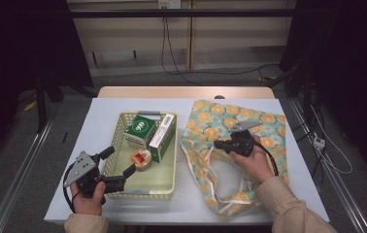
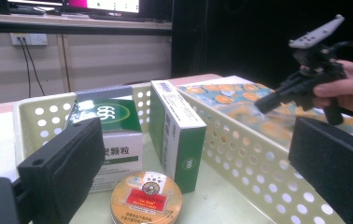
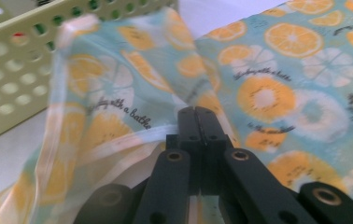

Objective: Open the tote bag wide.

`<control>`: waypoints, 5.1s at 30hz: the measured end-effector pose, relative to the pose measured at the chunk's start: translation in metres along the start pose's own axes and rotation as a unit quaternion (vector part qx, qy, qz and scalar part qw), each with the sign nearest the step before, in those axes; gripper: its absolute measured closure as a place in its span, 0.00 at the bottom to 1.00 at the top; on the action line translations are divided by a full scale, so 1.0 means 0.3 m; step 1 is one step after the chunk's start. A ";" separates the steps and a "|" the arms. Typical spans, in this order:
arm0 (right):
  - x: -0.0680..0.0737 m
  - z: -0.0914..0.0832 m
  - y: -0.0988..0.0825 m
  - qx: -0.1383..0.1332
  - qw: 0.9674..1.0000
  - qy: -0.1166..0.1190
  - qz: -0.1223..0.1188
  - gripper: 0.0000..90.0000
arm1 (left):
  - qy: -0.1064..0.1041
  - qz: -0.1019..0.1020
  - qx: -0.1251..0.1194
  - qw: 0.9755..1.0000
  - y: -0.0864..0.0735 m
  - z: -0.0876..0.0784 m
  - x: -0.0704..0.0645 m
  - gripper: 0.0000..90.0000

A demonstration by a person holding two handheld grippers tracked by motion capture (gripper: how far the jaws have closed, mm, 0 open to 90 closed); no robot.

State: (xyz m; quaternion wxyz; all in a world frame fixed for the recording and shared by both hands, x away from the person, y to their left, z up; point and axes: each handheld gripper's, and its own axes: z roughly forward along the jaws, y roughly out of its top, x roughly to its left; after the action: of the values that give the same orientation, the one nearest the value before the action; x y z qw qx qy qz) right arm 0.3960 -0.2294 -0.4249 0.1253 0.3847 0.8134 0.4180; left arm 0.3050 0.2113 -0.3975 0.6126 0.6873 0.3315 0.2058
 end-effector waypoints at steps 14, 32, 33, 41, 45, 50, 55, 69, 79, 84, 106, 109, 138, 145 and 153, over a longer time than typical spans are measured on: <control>0.043 0.014 -0.003 0.054 0.996 0.077 0.003 0.60 | 0.000 -0.003 0.003 1.000 -0.003 0.002 0.001 0.04; -0.149 0.147 0.090 0.045 0.998 -0.046 0.018 0.40 | 0.000 -0.007 0.001 1.000 0.002 0.009 0.000 0.04; -0.142 0.168 0.103 0.042 0.998 -0.043 0.018 0.38 | -0.002 -0.005 0.003 1.000 0.003 0.010 -0.001 0.04; -0.056 0.359 0.200 0.033 0.999 -0.040 0.016 0.34 | -0.003 -0.003 0.005 1.000 0.005 0.016 -0.002 0.04; 0.009 0.430 0.213 0.052 0.998 -0.020 0.002 0.36 | -0.004 -0.002 0.006 1.000 0.005 0.015 -0.001 0.04; 0.039 0.435 0.185 0.067 0.997 -0.022 -0.037 0.48 | -0.002 -0.002 0.007 1.000 0.003 0.011 0.001 0.04; 0.033 0.404 0.181 0.079 0.996 -0.020 -0.035 0.95 | -0.001 0.000 0.005 1.000 0.008 0.011 -0.002 0.04; -0.129 0.332 0.245 0.025 0.995 -0.093 -0.002 1.00 | 0.000 0.003 0.009 1.000 0.010 0.020 -0.008 0.04; -0.133 0.261 0.247 0.007 0.998 -0.055 0.022 0.59 | 0.000 0.003 0.003 1.000 0.017 0.011 -0.006 0.04; -0.050 0.155 0.201 0.010 1.000 -0.024 0.004 0.53 | -0.003 0.004 0.007 1.000 0.015 0.016 -0.012 0.04; 0.201 0.121 -0.052 0.078 0.995 0.038 -0.046 0.91 | -0.001 0.004 0.014 1.000 0.004 0.022 -0.017 0.04; 0.183 0.098 -0.043 0.067 0.996 0.050 -0.029 0.94 | 0.000 0.007 0.015 1.000 0.006 0.019 -0.016 0.04; 0.390 -0.084 -0.074 0.056 0.973 0.216 -0.055 0.60 | -0.004 0.005 0.013 1.000 0.010 0.022 -0.027 0.04; 0.281 -0.097 -0.043 0.042 0.988 0.138 -0.057 0.59 | -0.003 0.005 0.016 1.000 0.007 0.024 -0.025 0.04; 0.157 0.057 -0.053 0.056 0.995 0.048 -0.064 0.54 | -0.002 0.004 0.015 1.000 0.005 0.025 -0.022 0.04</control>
State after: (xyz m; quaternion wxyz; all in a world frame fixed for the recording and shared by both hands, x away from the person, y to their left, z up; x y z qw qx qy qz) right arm 0.3650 -0.1906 -0.4423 0.0913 0.3177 0.8636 0.3806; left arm 0.3059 0.2012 -0.3963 0.6016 0.6985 0.3305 0.2021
